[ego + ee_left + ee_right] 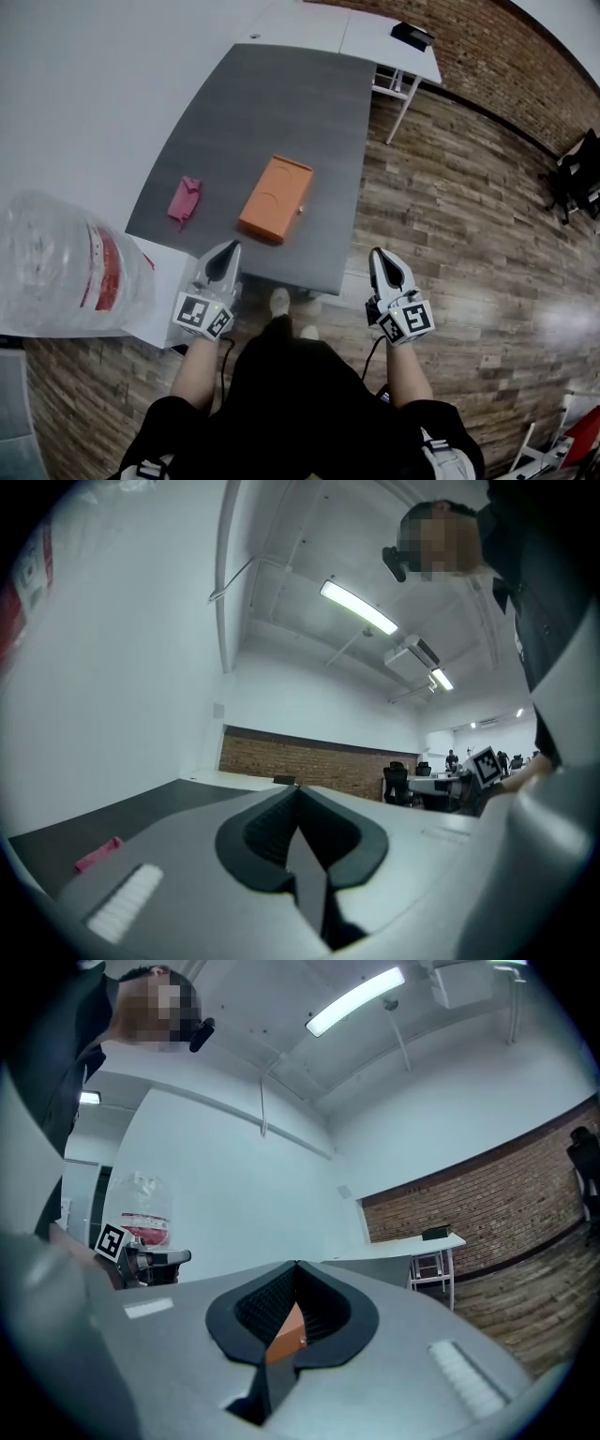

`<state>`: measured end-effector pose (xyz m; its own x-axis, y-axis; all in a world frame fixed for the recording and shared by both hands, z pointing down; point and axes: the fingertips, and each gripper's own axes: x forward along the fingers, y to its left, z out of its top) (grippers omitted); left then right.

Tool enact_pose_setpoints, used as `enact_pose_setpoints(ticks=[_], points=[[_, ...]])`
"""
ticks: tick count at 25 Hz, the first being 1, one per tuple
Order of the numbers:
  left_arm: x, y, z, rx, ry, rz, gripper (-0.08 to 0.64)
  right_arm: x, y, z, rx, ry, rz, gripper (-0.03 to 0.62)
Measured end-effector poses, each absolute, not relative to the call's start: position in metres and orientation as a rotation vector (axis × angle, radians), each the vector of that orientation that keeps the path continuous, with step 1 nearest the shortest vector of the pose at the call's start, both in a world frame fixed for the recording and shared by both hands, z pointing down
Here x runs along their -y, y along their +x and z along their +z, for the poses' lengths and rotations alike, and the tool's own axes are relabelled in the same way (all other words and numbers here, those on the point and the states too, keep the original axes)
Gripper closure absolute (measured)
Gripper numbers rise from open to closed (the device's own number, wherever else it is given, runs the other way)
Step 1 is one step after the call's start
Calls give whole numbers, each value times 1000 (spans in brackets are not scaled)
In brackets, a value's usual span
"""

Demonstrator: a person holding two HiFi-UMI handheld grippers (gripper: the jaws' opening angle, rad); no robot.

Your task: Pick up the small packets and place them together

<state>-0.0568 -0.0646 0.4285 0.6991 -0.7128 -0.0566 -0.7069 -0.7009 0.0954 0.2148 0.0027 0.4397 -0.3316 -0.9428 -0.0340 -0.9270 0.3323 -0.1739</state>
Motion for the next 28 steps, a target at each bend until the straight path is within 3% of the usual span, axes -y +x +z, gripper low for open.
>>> enact_pose_setpoints(ticks=[13,28], points=[[151,-35,457,1088,2790,-107,561,70,199,442,-2534,-1804,-156,591],[193,-44,532,1090,2667,131,561,134,159,528,-2782,-1791,-394,589]])
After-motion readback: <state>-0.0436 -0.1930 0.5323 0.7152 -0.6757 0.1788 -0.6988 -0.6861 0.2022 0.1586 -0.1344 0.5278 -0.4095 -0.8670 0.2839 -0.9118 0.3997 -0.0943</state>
